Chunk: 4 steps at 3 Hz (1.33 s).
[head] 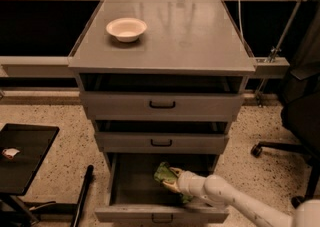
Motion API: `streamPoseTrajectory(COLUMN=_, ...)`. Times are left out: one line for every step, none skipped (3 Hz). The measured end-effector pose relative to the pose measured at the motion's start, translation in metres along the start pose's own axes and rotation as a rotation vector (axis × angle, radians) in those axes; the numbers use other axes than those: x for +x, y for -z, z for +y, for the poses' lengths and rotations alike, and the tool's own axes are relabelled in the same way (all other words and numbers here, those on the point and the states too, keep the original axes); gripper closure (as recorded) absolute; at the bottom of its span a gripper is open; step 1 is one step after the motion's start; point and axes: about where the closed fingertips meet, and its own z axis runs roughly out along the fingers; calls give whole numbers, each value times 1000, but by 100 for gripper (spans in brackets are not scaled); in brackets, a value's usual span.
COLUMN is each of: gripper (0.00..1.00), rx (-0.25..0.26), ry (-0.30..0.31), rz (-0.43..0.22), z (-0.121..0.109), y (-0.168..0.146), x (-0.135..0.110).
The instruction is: Pick green rice chip bag from bottom drawer and place on counter
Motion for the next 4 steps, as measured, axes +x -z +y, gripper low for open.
streamPoseTrajectory(gripper=100, rx=39, ry=83, rz=-30, z=-5, y=35, x=-44)
streamPoseTrajectory(gripper=100, rx=80, ry=175, rz=-29, z=-9, y=65, x=-91)
streamPoseTrajectory(gripper=100, rx=128, ry=270, rz=-41, z=-15, y=91, x=-146)
streamPoseTrajectory(gripper=100, rx=128, ry=270, rz=-41, z=-15, y=91, x=-147)
